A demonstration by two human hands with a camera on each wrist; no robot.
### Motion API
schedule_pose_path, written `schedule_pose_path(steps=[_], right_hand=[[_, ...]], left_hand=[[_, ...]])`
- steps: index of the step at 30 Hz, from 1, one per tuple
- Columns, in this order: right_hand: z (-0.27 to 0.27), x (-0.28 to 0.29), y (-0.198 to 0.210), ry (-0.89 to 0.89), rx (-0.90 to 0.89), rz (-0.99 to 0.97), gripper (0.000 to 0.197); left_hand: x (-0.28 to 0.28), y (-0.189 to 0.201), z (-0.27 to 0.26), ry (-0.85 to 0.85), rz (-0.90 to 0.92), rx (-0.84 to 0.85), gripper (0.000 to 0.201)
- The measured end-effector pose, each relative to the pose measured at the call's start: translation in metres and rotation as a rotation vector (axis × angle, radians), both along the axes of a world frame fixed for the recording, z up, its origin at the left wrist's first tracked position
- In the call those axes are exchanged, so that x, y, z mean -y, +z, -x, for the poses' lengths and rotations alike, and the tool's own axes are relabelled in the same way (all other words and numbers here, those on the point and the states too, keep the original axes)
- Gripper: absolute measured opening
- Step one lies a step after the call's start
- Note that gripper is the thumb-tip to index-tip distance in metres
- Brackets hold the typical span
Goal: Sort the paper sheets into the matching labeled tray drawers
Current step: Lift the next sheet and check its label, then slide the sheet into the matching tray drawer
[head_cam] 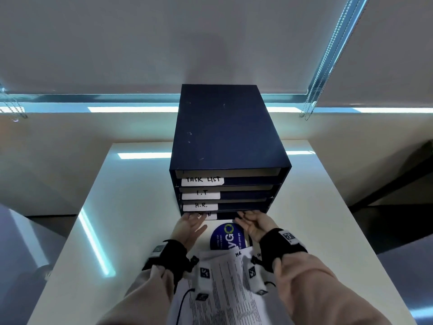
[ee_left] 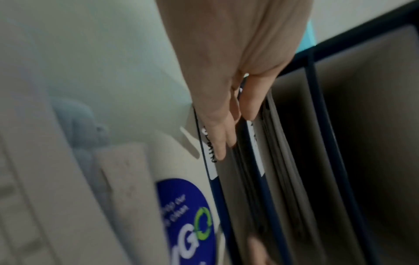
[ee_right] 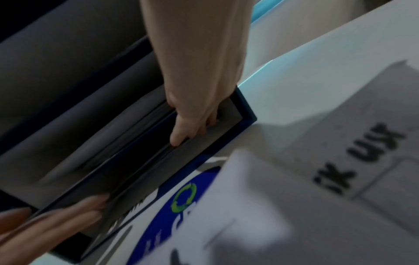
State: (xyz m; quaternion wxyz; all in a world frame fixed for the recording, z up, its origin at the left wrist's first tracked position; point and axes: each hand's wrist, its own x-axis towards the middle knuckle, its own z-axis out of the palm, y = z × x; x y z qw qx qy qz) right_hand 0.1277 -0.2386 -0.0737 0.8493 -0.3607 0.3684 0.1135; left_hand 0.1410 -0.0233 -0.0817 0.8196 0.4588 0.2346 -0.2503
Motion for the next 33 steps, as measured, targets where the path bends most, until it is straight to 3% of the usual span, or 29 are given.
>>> schedule_pose_path(steps=[1, 2, 3, 5, 7, 9, 11, 13, 15, 18, 21, 25, 28, 29, 32, 33], right_hand=[[0.005, -0.002, 0.002, 0.030, 0.010, 0.003, 0.024], [0.011, -0.001, 0.003, 0.068, 0.029, 0.007, 0.023], [0.018, 0.001, 0.004, 0.106, 0.033, 0.029, 0.023], [0.036, 0.008, 0.007, 0.198, 0.047, 0.090, 0.021], [0.060, 0.017, 0.007, 0.257, 0.025, 0.211, 0.018], [0.088, 0.027, -0.003, 0.273, -0.030, 0.374, 0.016], [0.118, 0.034, -0.018, 0.246, -0.078, 0.504, 0.018], [0.147, 0.035, -0.029, 0.254, -0.117, 0.558, 0.023], [0.170, 0.032, -0.031, 0.241, -0.129, 0.566, 0.025], [0.190, 0.029, -0.025, 0.221, -0.116, 0.572, 0.031], [0.197, 0.030, -0.015, 0.210, -0.079, 0.562, 0.046], [0.205, 0.030, 0.009, 0.259, 0.042, 0.422, 0.063], [0.212, 0.031, 0.018, 0.461, 0.150, 0.347, 0.078], [0.215, 0.031, 0.020, 0.515, 0.165, 0.343, 0.076], [0.224, 0.034, 0.024, 0.530, 0.204, 0.290, 0.049], [0.227, 0.035, 0.025, 0.517, 0.213, 0.267, 0.050]], left_hand=[[0.001, 0.005, 0.006, -0.031, 0.087, 0.055, 0.050], [0.003, 0.008, 0.012, -0.125, 0.082, 0.148, 0.027], [0.005, 0.014, 0.020, -0.168, -0.043, 0.169, 0.018], [0.001, 0.012, 0.043, -0.212, -0.599, 0.321, 0.017], [-0.007, 0.015, 0.069, -0.398, -0.942, 0.489, 0.003], [-0.019, 0.007, 0.090, -0.697, -1.227, 0.546, 0.032], [-0.032, 0.001, 0.102, -0.887, -1.435, 0.567, 0.053], [-0.039, -0.003, 0.113, -0.959, -1.563, 0.603, 0.059], [-0.043, -0.003, 0.124, -0.919, -1.604, 0.658, 0.052], [-0.041, 0.000, 0.135, -0.753, -1.568, 0.780, 0.032], [-0.033, 0.027, 0.143, -0.614, -1.225, 0.787, 0.006], [-0.025, 0.083, 0.152, -0.453, -0.650, 0.721, 0.013], [-0.025, 0.107, 0.143, -0.320, -0.477, 0.581, 0.023], [-0.025, 0.112, 0.138, -0.259, -0.418, 0.524, 0.026], [-0.024, 0.122, 0.124, -0.100, -0.262, 0.376, 0.029], [-0.024, 0.125, 0.120, -0.076, -0.230, 0.349, 0.041]])
